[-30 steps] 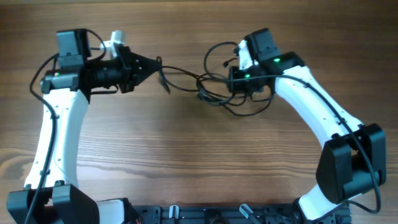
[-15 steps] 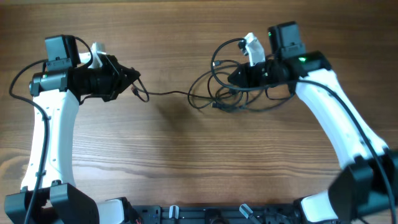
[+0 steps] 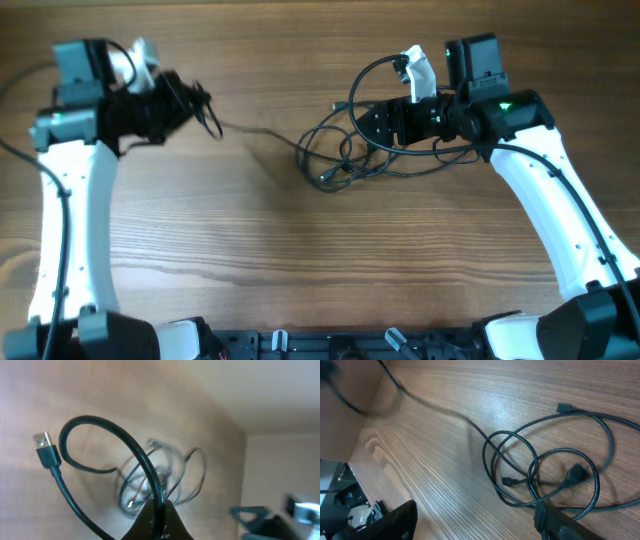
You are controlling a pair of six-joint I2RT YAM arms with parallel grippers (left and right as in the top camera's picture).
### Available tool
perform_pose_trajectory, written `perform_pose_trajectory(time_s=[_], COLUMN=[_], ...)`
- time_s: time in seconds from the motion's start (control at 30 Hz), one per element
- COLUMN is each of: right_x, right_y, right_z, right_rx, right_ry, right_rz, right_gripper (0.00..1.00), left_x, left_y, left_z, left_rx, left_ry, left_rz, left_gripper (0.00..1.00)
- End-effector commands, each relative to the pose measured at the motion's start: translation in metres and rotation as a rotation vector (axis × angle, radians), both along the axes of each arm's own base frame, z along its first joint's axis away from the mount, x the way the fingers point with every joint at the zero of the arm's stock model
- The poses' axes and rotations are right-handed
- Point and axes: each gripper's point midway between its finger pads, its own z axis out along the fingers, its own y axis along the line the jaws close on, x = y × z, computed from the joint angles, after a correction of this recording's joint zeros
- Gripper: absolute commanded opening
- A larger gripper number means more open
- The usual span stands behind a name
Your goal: Untangle cables
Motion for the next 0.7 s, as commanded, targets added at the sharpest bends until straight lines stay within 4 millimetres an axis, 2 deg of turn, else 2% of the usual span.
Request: perform_pose_trajectory(time_s=[0.0, 0.1, 0.23, 0.3, 0.37, 0.4, 0.5, 0.67], right_x=[0.005, 0.007, 0.011, 0.013, 0.012, 0.008, 0.0, -0.008], right_y=[-0.001, 0.0, 0.001, 0.002, 0.008, 0.018, 0.04, 0.087], right_z=[0.008, 0.01, 0.013, 0.015, 0.021, 0.029, 0.049, 0.083], right_rx=[0.004, 0.007, 0.013, 0.019, 0.047, 0.086, 0.175, 0.25], right_ry=[-0.034, -0.047, -0.071, -0.083, -0.108, -0.147, -0.24, -0.451], right_rz=[-0.005, -0.003, -0.003, 0.0, 0.037, 0.103, 0.23, 0.376], right_gripper=[0.79, 0.79, 0.8, 0.8, 0.81, 0.81, 0.81, 0.84], left_x=[-0.013, -0.033, -0.065, -0.074, -0.08, -0.081, -0.083, -0.098], left_y=[-0.018, -0.034, -0.056, -0.063, -0.066, -0.067, -0.072, -0.098], left_z=[0.141, 0.216, 0.287, 0.308, 0.324, 0.328, 0.328, 0.325], left_rx=[0.013, -0.055, -0.197, -0.265, -0.335, -0.375, -0.425, -0.525], left_ry=[-0.379, -0.554, -0.713, -0.749, -0.753, -0.729, -0.678, -0.566], left_rz=[-0.083, -0.133, -0.246, -0.286, -0.3, -0.289, -0.29, -0.37], left_gripper=[0.04, 0.04, 0.04, 0.04, 0.04, 0.04, 0.04, 0.04])
